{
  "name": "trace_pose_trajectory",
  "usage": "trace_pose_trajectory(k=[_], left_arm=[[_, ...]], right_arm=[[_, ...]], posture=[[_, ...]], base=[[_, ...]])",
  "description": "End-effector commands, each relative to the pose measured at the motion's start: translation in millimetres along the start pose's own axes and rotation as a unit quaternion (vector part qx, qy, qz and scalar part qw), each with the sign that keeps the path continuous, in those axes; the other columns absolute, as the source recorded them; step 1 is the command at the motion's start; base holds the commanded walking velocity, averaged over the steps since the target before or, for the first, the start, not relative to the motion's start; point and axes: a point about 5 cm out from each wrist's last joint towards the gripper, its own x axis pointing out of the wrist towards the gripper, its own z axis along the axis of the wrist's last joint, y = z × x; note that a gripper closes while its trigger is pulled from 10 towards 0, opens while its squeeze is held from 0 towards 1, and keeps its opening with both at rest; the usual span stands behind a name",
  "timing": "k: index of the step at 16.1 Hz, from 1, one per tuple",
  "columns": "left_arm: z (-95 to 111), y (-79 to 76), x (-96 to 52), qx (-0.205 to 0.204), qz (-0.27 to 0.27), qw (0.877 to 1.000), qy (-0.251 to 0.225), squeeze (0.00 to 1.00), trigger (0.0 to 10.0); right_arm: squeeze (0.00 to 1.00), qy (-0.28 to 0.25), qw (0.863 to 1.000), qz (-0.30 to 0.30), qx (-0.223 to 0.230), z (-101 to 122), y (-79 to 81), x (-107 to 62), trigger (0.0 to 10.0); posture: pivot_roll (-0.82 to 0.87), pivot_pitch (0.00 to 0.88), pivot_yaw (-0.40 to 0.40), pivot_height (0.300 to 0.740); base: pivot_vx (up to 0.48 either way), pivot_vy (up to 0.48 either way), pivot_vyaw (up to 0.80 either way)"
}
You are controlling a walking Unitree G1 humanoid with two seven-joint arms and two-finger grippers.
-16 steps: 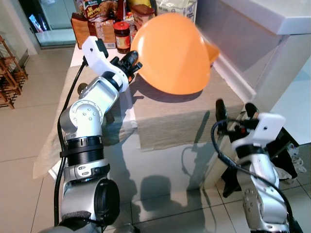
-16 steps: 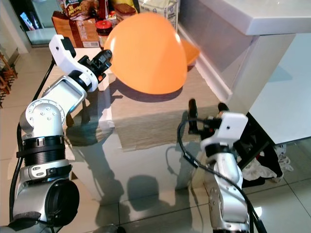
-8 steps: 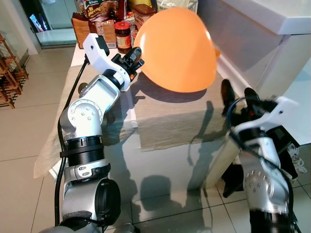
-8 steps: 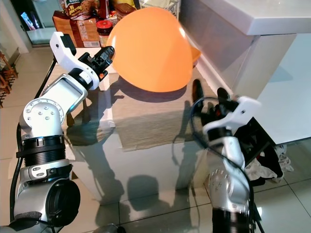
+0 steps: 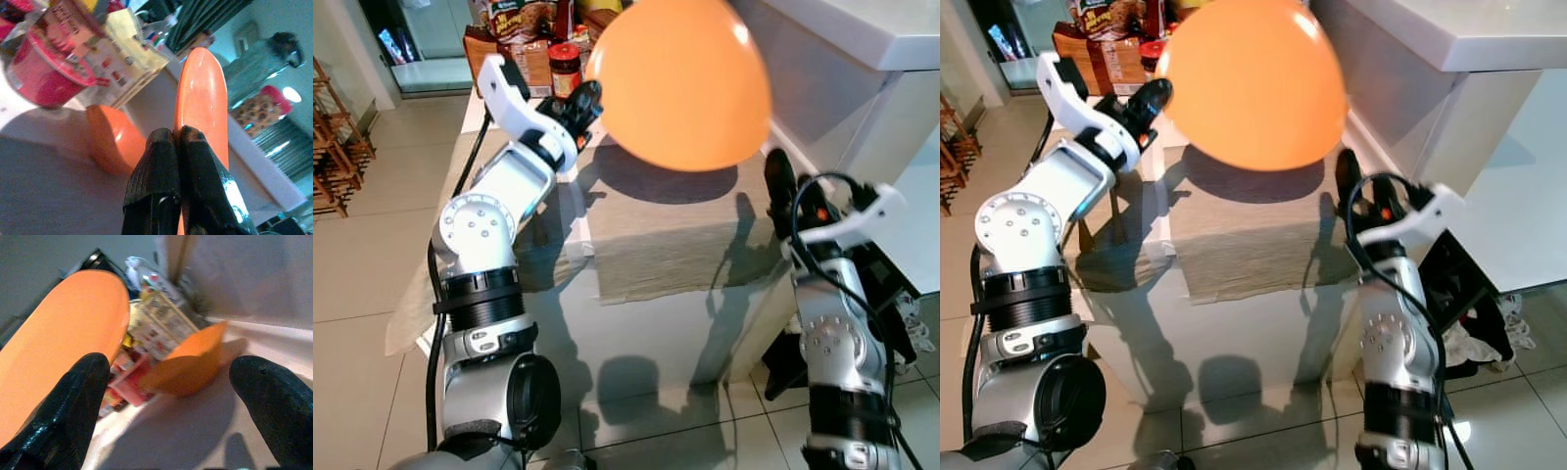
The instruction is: Setting the table
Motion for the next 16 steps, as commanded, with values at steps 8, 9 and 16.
trace_pose_trajectory(k=[8,9,16], left_arm=[[-6.3,-26.3,-2.1,-0.006,-0.059,0.998,0.014,0.0,0.0],[-7.0,-27.8,-2.2,-0.008,-0.063,0.998,0.017,0.0,0.0],[-12.7,-33.1,-7.8,-0.011,-0.086,0.996,0.036,0.0,0.0]], right_arm=[[0.0,-0.009,0.997,0.077,0.008,5.3,35.4,22.9,10.0],[0.0,-0.009,0.997,0.077,0.009,4.2,36.2,24.9,10.0],[0.0,-0.048,0.998,0.016,-0.036,15.4,21.8,32.6,0.0]], posture=[[0.04,0.0,0.04,0.74],[0.04,0.0,0.044,0.74],[0.05,0.0,0.032,0.74]], base=[[0.0,0.0,0.0],[0.0,0.0,0.0],[0.0,0.0,0.0]])
